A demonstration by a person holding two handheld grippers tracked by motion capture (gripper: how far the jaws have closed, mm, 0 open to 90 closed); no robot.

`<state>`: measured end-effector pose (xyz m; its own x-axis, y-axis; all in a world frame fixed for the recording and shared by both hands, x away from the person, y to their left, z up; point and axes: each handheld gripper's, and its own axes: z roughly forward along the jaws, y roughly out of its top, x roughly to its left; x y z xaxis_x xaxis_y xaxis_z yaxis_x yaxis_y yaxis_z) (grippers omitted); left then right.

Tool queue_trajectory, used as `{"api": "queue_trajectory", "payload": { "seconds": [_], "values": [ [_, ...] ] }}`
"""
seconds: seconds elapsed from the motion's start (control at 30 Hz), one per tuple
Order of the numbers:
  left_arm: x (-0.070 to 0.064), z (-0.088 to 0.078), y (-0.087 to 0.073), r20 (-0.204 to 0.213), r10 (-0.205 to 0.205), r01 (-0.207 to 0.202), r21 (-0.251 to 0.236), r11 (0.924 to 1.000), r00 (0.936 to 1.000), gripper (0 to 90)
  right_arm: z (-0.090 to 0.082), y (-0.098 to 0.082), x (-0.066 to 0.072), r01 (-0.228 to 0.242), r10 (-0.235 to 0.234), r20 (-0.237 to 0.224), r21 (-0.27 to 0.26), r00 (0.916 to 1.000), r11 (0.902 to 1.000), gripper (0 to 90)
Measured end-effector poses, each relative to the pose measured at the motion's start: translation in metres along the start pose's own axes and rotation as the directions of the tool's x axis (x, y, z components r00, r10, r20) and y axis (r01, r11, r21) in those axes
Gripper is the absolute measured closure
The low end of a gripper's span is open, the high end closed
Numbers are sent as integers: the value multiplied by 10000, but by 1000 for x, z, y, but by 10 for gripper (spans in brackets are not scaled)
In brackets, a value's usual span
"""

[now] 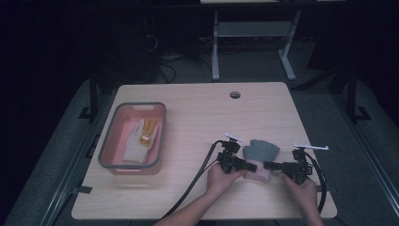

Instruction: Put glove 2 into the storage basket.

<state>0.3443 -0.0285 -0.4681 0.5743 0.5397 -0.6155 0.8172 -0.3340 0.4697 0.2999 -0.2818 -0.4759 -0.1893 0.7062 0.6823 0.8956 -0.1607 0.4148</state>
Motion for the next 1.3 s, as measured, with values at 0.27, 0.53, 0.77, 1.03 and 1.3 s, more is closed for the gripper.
{"api": "queue_trajectory", "payload": {
  "seconds": [0.27, 0.53, 0.77, 1.03, 1.3],
  "values": [
    [0, -2, 1, 19, 39, -39, -59, 10000, 10000, 584, -1, 1, 5, 217, -217, 104, -23, 9997, 9998, 729],
    [1, -8, 1, 28, 97, -96, -137, 9999, 9999, 595, 1, 3, 12, 401, -402, 139, 38, 9991, 9992, 732],
    [0, -16, 0, 103, 214, -211, -237, 9995, 9997, 596, 1, 6, 19, 454, -455, 93, 200, 9989, 9988, 732],
    [0, -35, 1, 57, 319, -316, -512, 9982, 9995, 597, 2, 13, 36, 816, -818, 55, 208, 9966, 9964, 732],
    [3, -51, 1, 37, 382, -378, -697, 9969, 9993, 598, 6, 20, 51, 1008, -1008, -42, 252, 9949, 9946, 732]
  ]
}}
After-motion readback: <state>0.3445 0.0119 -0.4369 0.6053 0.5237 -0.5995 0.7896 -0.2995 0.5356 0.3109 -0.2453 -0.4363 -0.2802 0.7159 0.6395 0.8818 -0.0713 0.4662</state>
